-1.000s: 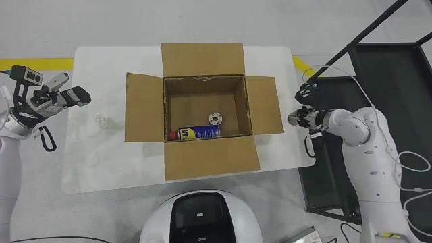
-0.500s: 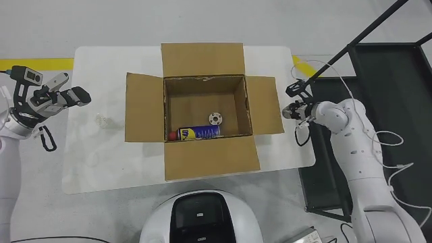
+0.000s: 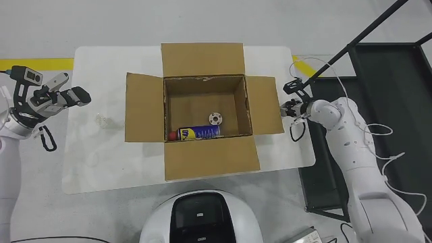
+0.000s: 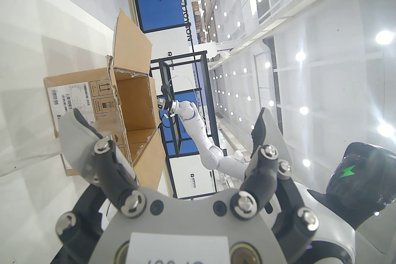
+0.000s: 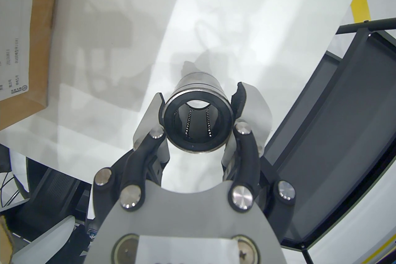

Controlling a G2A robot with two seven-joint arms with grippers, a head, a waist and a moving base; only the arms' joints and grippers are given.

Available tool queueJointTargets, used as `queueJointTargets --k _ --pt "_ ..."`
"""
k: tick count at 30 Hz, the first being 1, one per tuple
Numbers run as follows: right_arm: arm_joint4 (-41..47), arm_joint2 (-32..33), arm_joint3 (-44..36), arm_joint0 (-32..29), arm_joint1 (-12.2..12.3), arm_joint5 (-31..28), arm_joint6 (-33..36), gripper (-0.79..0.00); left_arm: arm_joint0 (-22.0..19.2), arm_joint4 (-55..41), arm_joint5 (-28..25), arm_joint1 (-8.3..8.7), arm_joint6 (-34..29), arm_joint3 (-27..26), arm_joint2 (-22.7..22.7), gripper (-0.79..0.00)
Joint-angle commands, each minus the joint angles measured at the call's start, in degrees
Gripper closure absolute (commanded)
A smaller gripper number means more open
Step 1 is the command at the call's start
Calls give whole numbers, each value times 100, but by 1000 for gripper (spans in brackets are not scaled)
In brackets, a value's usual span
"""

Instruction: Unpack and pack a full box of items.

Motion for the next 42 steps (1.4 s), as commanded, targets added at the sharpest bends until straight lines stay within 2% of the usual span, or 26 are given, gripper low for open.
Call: queueJointTargets --k 1,8,11,13,14,16,24,35,39,42 --pt "-16 -42 81 50 -2 4 -44 0 0 0 0 0 0 0 0 -785" --pt "-103 -290 429 242 -31 69 -196 -43 0 0 0 0 0 0 0 -785" --pt "-105 -363 563 303 -40 89 -262 -169 0 0 0 0 0 0 0 -785" --pt "-87 -405 641 339 -45 109 -297 -385 0 0 0 0 0 0 0 -785" --pt "-68 -411 660 346 -46 114 -303 -459 0 0 0 0 0 0 0 -785" --pt "-35 -425 690 359 -44 124 -309 -776 0 0 0 0 0 0 0 -785" --pt "47 -253 382 199 31 375 -315 -785 0 0 0 0 0 0 0 -785" --pt "-1005 407 -2317 -582 285 1314 429 -785 0 0 0 0 0 0 0 -785" --pt "-719 515 -3091 -693 300 1190 421 -785 0 0 0 0 0 0 0 -785" --pt "-341 426 -3516 -657 298 793 454 -785 0 0 0 0 0 0 0 -785"
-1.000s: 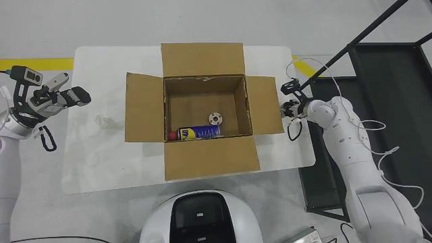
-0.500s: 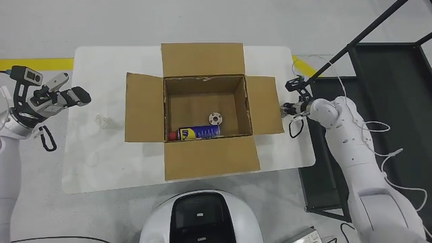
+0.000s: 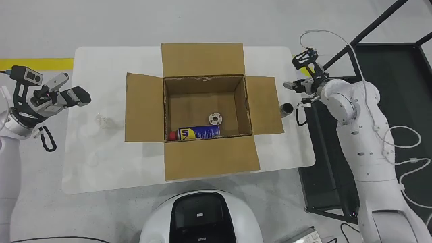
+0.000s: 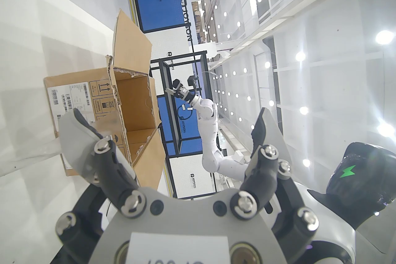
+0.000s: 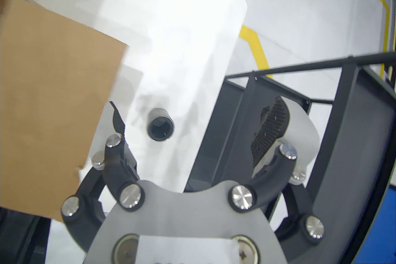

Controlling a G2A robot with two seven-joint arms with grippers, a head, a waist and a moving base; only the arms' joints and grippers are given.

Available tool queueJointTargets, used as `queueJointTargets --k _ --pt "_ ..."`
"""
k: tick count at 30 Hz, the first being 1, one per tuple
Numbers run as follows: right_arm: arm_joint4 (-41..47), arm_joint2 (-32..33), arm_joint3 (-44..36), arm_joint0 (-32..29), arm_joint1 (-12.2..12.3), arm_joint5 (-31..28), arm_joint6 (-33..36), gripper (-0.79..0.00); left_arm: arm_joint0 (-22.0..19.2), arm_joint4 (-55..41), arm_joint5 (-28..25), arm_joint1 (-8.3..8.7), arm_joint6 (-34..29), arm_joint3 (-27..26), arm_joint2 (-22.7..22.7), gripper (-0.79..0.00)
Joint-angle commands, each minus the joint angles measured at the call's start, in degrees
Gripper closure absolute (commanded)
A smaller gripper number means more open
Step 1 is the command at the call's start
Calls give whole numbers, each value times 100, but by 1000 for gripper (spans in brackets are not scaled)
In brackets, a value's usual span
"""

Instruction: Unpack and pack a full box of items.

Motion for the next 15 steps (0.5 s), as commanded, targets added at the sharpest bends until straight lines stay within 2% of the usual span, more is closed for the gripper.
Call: queueJointTargets --k 1,8,12,15 --pt "211 -109 -207 50 -4 -287 14 -785 0 0 0 0 0 0 0 -785" --pt "1499 -1023 -292 632 -58 -1774 437 -785 0 0 0 0 0 0 0 -785" --pt "2140 -1665 -57 1015 -113 -2172 885 -785 0 0 0 0 0 0 0 -785" --pt "2506 -2080 192 1231 -161 -2139 1088 -785 0 0 0 0 0 0 0 -785"
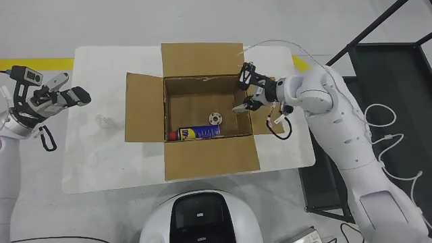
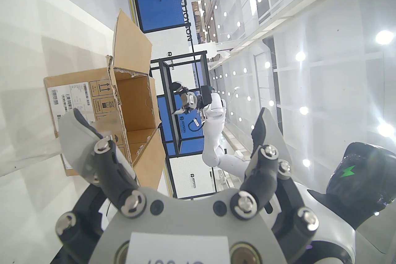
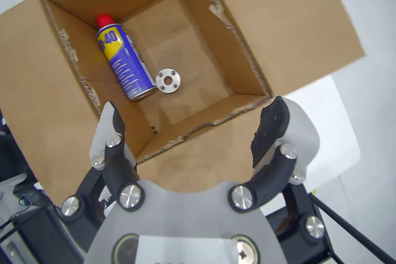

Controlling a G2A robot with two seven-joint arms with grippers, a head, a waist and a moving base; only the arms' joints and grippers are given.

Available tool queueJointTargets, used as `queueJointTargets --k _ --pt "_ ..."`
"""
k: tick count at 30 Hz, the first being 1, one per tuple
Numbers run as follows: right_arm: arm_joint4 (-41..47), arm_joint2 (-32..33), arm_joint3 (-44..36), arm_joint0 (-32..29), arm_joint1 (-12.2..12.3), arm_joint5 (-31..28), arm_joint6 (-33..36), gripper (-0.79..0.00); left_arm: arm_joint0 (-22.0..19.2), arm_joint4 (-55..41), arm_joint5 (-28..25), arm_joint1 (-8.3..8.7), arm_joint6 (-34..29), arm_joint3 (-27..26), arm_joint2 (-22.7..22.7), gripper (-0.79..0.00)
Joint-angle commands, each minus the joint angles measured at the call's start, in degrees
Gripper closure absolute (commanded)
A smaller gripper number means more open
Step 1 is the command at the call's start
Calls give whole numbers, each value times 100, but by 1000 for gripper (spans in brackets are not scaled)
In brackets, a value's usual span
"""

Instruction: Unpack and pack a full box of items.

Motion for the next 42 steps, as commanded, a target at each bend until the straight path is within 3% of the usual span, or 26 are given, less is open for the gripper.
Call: queueJointTargets --k 1,10,42 --pt "185 -226 154 93 -28 85 70 -785 0 0 0 0 0 0 0 -785" --pt "551 -986 869 554 -195 615 -7 -785 0 0 0 0 0 0 0 -785" --pt "551 -986 869 554 -195 615 -7 -785 0 0 0 0 0 0 0 -785"
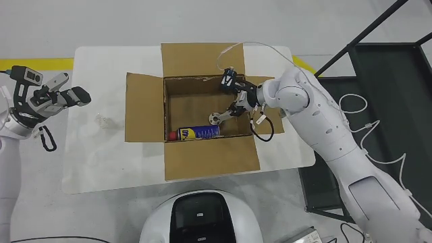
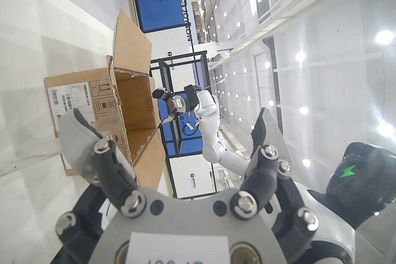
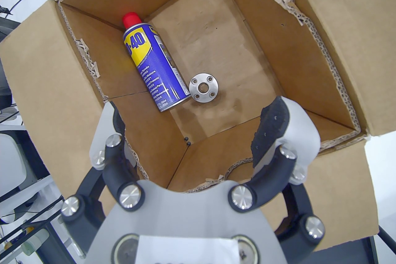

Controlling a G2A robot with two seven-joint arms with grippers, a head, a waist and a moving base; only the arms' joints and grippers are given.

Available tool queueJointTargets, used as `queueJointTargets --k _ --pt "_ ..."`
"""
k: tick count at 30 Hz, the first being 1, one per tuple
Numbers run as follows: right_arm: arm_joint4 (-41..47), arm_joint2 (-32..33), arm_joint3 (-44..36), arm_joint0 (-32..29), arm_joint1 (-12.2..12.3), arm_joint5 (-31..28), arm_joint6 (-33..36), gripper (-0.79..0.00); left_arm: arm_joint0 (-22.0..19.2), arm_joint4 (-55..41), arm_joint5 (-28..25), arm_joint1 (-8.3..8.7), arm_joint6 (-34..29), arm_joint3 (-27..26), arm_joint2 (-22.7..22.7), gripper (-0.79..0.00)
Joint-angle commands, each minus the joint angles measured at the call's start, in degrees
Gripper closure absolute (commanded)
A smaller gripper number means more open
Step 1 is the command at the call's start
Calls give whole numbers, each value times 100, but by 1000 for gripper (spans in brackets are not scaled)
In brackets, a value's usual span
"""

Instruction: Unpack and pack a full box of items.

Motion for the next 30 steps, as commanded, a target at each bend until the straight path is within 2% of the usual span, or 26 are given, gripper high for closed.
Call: queueJointTargets --k 1,5,10,15,22,26,30 --pt "0 0 0 0 0 0 0 -785 0 0 0 0 0 0 0 -785" --pt "0 0 0 0 0 0 0 -785 0 0 0 0 0 0 0 -785" --pt "400 -203 4 -97 -74 627 -229 -785 0 0 0 0 0 0 0 -785" --pt "560 -477 -4 -70 -198 2057 -222 -785 0 0 0 0 0 0 0 -785" --pt "471 -748 142 153 -345 4042 136 -785 0 0 0 0 0 0 0 -785" --pt "736 -820 307 241 -431 4511 142 -785 0 0 0 0 0 0 0 -785" --pt "736 -820 307 241 -431 4511 142 -785 0 0 0 0 0 0 0 -785"
